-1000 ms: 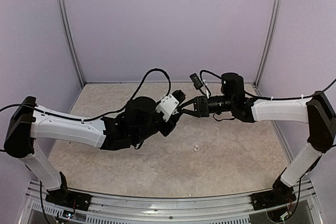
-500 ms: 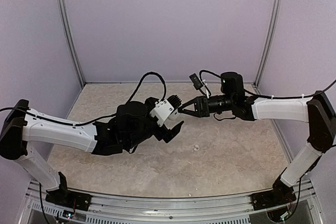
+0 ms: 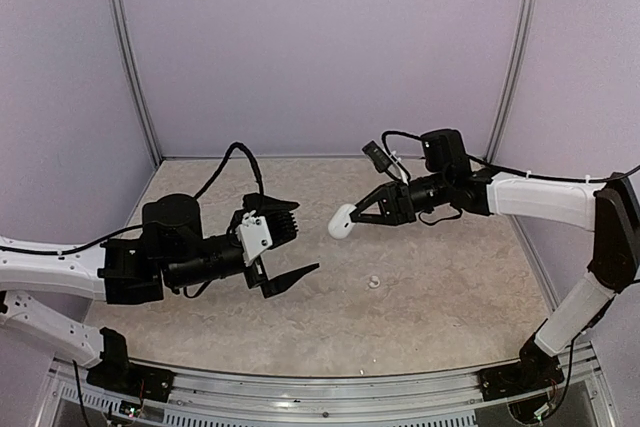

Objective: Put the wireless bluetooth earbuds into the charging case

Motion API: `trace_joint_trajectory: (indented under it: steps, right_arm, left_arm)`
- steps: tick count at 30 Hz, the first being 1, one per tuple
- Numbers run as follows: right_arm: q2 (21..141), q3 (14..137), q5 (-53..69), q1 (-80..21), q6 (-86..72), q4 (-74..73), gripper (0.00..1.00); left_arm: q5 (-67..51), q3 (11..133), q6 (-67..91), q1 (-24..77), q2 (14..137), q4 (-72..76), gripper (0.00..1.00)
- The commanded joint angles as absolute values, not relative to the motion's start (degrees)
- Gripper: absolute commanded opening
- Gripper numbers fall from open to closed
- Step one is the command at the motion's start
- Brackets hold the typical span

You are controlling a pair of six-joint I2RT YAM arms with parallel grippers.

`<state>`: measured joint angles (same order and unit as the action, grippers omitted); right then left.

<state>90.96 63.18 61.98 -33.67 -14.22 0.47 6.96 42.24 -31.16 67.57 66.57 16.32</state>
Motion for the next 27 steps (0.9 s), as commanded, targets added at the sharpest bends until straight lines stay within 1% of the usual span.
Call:
trace_joint_trajectory:
  steps: [1,5,14,24,27]
  right_arm:
    - [90.5,63.6,69.7,-37.2,-10.7,-4.5,0.06]
    - [91.5,64.2,72.9,-40.6,-10.3,-5.0,0.06]
    - [94.3,67.6,75.2,-45.9,-5.8,-11.7,0.06]
    - [96.8,69.8,77.4,-48.8,-2.2,-16.1,0.06]
    - [97.4,70.4,78.1,-49.3,-1.1,-17.5,0.06]
  left_arm:
    - [0.6,43.5,-36.1,68.0,63.4,7.3,0.99]
    - [-3.9,46.6,-38.0,68.1,64.3,2.3,0.99]
    - [-9.7,50.0,-40.1,68.5,67.8,-1.6,0.99]
    - [-10.6,51.8,-41.1,69.8,68.5,-4.9,0.99]
    - [-11.1,52.7,-41.5,70.1,69.4,-6.8,0.96]
